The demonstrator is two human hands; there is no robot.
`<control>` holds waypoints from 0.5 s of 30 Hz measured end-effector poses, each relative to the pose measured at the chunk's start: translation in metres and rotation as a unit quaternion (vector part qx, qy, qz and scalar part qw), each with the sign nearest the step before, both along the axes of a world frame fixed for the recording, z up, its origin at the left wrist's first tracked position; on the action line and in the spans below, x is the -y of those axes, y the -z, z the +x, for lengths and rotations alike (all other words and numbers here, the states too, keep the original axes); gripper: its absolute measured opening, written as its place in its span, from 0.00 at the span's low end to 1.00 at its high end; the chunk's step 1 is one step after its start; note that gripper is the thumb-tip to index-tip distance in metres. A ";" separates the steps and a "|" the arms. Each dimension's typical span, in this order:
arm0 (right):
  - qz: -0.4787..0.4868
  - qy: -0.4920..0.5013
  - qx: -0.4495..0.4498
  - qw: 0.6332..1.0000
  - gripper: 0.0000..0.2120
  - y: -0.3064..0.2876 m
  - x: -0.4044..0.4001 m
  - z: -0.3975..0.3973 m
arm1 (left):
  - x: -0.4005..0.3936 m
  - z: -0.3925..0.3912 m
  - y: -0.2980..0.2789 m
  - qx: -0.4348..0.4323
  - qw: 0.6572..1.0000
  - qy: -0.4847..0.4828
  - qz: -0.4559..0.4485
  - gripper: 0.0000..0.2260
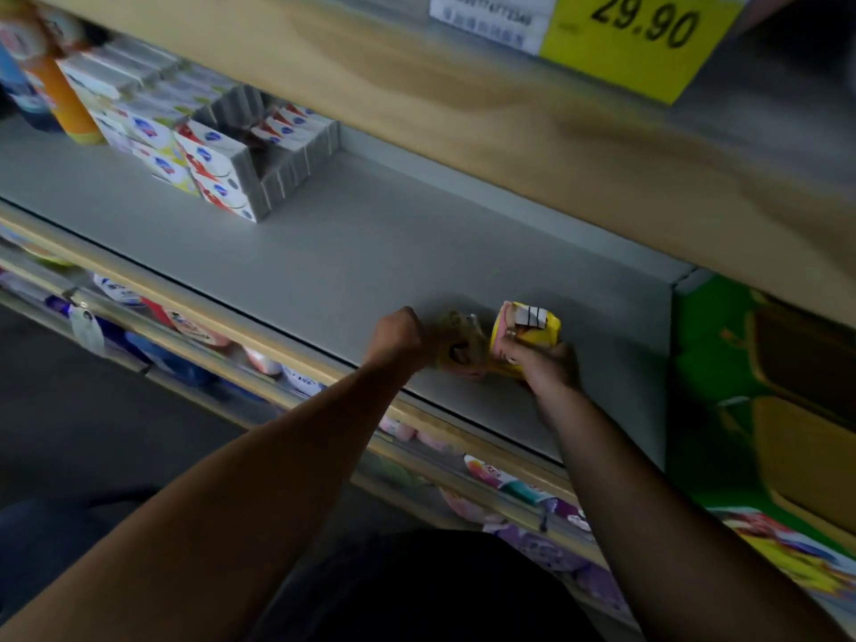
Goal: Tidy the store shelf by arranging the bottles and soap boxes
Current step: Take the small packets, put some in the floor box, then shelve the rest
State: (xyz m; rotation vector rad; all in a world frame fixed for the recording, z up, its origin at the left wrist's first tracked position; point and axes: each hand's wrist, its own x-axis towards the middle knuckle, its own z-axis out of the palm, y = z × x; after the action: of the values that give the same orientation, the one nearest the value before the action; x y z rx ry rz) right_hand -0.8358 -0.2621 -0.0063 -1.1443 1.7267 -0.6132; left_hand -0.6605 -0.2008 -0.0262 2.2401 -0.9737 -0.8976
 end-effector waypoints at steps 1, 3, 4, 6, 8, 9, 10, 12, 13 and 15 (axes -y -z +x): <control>-0.009 0.001 -0.003 1.000 0.22 0.001 0.001 -0.007 | 0.005 -0.007 0.000 0.022 1.000 0.017 0.006 0.27; -0.012 0.006 -0.011 1.000 0.27 0.004 0.003 -0.021 | 0.012 -0.022 0.001 0.066 0.996 0.048 0.033 0.33; -0.007 0.005 -0.017 1.000 0.29 0.004 0.003 -0.028 | 0.015 -0.030 0.002 0.085 0.994 0.061 0.041 0.35; 0.004 -0.003 -0.025 1.000 0.34 0.005 0.004 -0.041 | 0.018 -0.043 0.007 0.090 0.994 0.057 0.039 0.36; 0.006 -0.022 -0.033 0.999 0.34 0.008 0.004 -0.053 | 0.021 -0.051 0.010 0.087 0.993 0.055 0.054 0.37; 0.003 -0.031 -0.037 0.999 0.33 0.009 0.004 -0.058 | 0.022 -0.052 0.011 0.088 0.992 0.065 0.062 0.36; 0.001 -0.034 -0.039 0.999 0.32 0.011 0.003 -0.062 | 0.023 -0.053 0.011 0.081 0.992 0.072 0.063 0.34; 0.008 -0.032 -0.030 0.999 0.31 0.014 0.000 -0.071 | 0.020 -0.051 0.007 0.046 0.996 0.061 0.052 0.29; 0.018 -0.032 -0.017 0.999 0.31 0.016 -0.002 -0.075 | 0.016 -0.049 0.003 0.022 0.998 0.050 0.042 0.26; 0.037 -0.041 0.014 0.998 0.32 0.016 -0.010 -0.080 | 0.000 -0.044 -0.009 -0.060 0.998 0.016 -0.002 0.15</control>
State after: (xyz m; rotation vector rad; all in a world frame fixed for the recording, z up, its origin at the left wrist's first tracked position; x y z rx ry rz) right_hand -0.9154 -0.2526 -0.0226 -1.1423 1.6567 -0.5089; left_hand -0.7049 -0.2010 -0.0175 2.1468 -0.9576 -1.0309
